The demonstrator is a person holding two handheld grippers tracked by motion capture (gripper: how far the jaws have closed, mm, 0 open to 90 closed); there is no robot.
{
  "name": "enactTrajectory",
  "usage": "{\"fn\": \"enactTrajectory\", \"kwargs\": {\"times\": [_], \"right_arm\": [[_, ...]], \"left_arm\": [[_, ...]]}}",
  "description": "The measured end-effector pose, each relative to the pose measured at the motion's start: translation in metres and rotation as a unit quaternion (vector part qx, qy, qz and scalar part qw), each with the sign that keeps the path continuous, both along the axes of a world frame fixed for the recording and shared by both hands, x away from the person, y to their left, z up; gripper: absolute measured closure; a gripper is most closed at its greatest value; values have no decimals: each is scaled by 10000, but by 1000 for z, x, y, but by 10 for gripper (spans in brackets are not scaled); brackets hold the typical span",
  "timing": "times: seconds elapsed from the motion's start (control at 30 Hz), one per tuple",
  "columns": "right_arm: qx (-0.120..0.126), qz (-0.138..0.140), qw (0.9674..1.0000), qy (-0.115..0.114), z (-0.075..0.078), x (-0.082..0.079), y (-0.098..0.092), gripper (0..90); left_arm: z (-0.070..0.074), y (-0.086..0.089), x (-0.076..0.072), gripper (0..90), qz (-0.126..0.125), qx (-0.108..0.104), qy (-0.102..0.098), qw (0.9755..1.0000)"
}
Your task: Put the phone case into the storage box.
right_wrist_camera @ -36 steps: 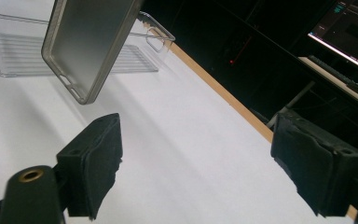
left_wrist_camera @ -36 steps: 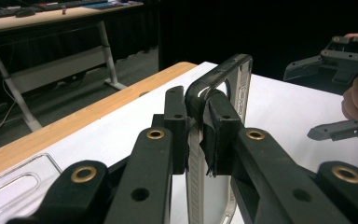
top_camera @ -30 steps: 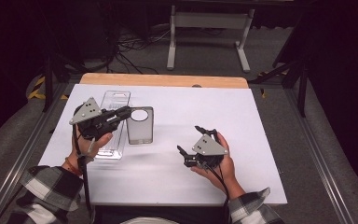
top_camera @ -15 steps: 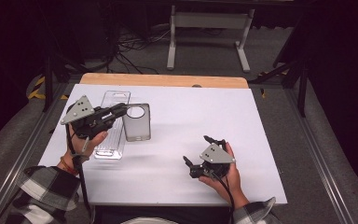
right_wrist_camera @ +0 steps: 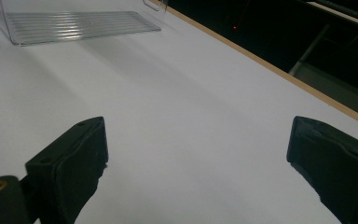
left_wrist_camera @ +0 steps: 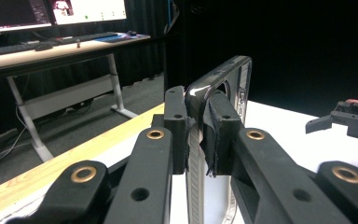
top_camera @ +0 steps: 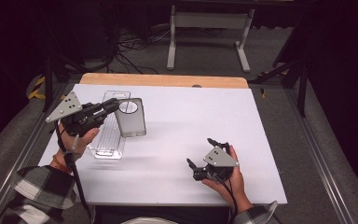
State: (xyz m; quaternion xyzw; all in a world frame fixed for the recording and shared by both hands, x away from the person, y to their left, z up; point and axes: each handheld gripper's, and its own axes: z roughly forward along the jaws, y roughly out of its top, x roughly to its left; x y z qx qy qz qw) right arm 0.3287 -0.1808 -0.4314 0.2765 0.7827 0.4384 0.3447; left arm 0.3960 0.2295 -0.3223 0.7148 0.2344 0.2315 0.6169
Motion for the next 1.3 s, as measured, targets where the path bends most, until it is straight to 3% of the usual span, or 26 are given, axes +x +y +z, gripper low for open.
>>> {"fn": "enactTrajectory", "kwargs": {"times": [0.87, 0.93, 1.17, 1.3], "right_arm": [[-99, -24, 9999, -28, -1, 5, -2, 69], [-72, -17, 10000, -31, -1, 4, -2, 69], [-14, -19, 10000, -50, 0, 4, -4, 69], [-36, -11, 10000, -40, 0, 5, -4, 69]], "left_arm": [[6, 42, 4, 811, 608, 15, -235, 9979], [6, 45, 5, 811, 658, -63, -237, 9975], [5, 53, 8, 811, 783, -14, -238, 9966], [3, 54, 12, 812, 911, 145, -280, 9953]]}}
